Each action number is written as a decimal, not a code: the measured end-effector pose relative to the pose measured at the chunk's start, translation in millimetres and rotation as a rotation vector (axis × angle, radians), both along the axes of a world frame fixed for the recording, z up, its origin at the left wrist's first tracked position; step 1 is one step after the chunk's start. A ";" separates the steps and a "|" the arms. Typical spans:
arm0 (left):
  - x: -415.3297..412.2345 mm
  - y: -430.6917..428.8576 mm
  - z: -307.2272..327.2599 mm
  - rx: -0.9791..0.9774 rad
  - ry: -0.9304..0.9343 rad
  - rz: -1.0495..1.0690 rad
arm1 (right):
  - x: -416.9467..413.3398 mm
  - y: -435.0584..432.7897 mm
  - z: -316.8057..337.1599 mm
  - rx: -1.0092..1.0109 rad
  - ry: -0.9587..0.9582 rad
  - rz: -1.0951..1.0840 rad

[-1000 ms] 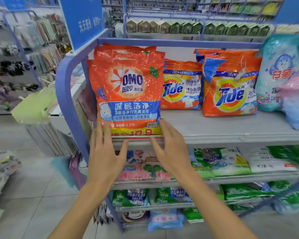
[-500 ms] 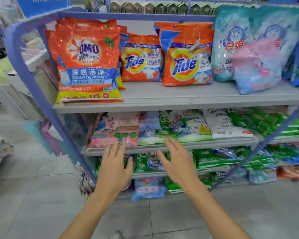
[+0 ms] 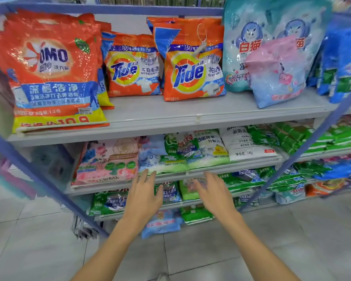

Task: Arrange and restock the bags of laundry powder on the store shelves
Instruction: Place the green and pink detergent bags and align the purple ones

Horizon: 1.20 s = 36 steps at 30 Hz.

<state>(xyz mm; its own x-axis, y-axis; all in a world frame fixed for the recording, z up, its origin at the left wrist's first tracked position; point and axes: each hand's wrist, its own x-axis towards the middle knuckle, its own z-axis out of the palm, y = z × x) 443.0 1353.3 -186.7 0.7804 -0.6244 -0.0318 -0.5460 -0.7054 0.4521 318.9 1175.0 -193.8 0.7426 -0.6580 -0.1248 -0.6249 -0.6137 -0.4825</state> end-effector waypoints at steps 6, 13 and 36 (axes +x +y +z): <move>33.4 -52.1 -25.9 -0.058 0.202 0.057 | 37.2 -40.8 -15.7 0.083 0.007 -0.042; 70.9 -123.3 -44.2 -0.193 0.452 0.309 | 112.3 -104.7 -36.2 0.222 -0.031 -0.121; 85.6 -147.6 -90.8 -0.710 0.924 0.604 | 136.5 -162.1 -88.8 0.869 -0.161 -0.104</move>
